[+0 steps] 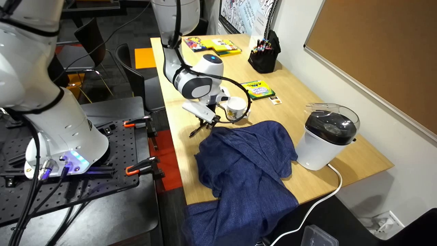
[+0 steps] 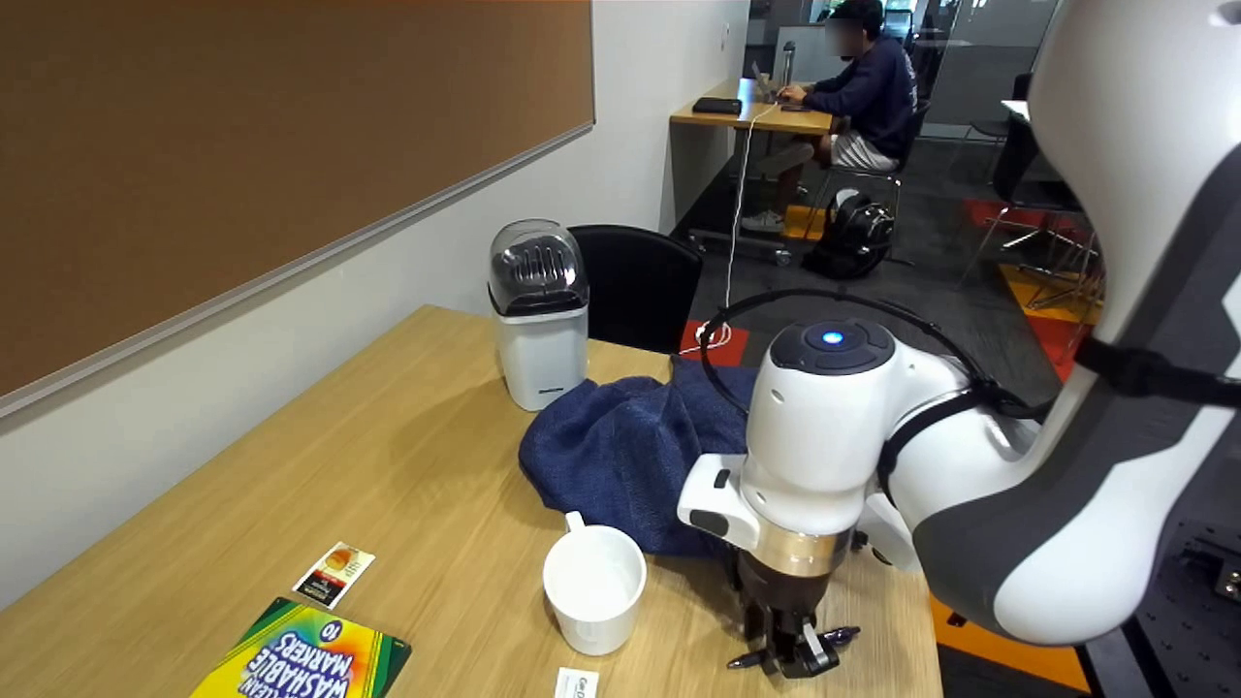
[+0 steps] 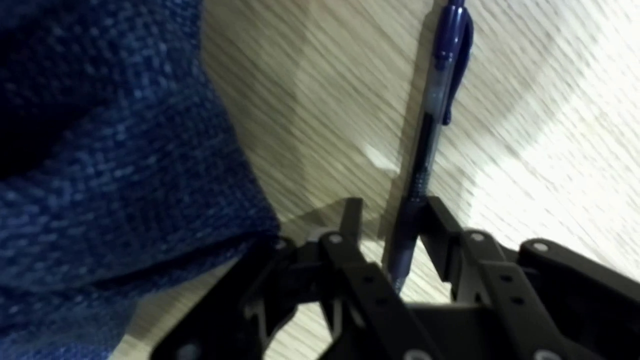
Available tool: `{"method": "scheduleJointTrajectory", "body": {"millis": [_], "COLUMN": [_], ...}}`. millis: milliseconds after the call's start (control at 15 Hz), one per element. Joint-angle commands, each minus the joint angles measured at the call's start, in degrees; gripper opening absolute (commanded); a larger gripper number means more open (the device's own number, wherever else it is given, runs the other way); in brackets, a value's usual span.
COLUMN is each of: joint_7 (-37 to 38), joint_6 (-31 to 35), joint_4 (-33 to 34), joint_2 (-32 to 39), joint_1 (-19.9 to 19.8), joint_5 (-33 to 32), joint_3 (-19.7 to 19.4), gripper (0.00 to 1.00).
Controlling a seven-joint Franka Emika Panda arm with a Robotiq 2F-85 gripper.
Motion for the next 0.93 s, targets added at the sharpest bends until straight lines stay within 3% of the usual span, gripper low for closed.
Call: {"method": "scheduleJointTrajectory", "body": {"millis": [0,133,467,867], "joint_7": [0.77,1.75,3.86,11.63], "joint_6": [-0.56,-1.35,-4.77,-5.23], "joint_4": [1.01,0.75,-0.44,-1.38], "joint_2": [0.61,-0.54,-4.70,-11.01], "joint_1": [-0.48,0.81,3.38,8.42], "joint_5": [-1.13,-1.23,-0.61,-0.48], "joint_3": [0.84,0.10,0.20,-2.06], "gripper": [0.05,0.00,0.03,0.03]}}
